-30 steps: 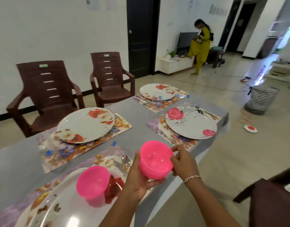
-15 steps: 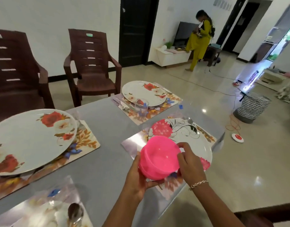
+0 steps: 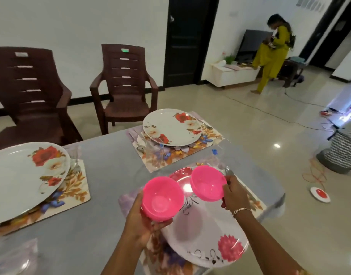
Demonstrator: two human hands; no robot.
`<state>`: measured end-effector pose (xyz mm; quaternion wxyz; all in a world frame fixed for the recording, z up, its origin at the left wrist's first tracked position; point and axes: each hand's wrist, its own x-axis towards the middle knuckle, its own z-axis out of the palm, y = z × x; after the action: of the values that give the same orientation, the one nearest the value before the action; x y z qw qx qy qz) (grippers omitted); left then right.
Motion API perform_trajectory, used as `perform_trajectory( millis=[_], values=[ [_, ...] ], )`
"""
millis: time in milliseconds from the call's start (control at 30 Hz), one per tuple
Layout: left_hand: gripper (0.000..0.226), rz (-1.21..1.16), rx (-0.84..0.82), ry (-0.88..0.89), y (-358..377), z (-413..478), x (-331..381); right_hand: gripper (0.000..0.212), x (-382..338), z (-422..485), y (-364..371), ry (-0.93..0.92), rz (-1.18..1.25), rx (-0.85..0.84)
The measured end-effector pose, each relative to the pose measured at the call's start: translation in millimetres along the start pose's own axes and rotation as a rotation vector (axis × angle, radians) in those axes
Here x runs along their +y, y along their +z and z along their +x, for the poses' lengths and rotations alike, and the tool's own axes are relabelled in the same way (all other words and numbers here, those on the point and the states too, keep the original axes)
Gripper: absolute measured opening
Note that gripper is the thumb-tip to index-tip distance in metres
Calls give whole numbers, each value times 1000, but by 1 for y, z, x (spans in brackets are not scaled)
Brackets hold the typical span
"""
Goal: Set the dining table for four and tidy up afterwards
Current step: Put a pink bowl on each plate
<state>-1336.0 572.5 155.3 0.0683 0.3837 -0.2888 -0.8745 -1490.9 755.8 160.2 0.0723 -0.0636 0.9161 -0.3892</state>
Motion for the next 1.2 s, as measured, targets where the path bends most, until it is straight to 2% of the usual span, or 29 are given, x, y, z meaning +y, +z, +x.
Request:
perform_trajectory(
  millis=[300,500,600,700,800,867,967,1100,1200],
  values=[
    [27,-71,66,104,58,5,-26,27,43,80,15,40,-167,-197],
    [33,-21,35,127,106,11,-46,29,62,97,-1,61,6,-312],
    [33,5,-21,126,144,25,-64,21,69,97,-41,-19,56,-254],
    [44,49,-99,63,190,43,-90,23,76,95,-91,-100,229,-191],
    [54,102,-136,-26,242,61,-120,20,89,97,-138,-161,227,-174],
    [57,139,-181,-69,276,72,-140,18,107,108,-163,-130,173,-173],
    [55,192,-245,-111,322,94,-171,29,141,131,-194,-40,75,-113],
    [42,234,-270,-166,383,131,-210,34,183,178,-232,59,106,-16],
    [41,242,-285,-155,435,170,-230,36,208,228,-258,82,118,8]
  ],
)
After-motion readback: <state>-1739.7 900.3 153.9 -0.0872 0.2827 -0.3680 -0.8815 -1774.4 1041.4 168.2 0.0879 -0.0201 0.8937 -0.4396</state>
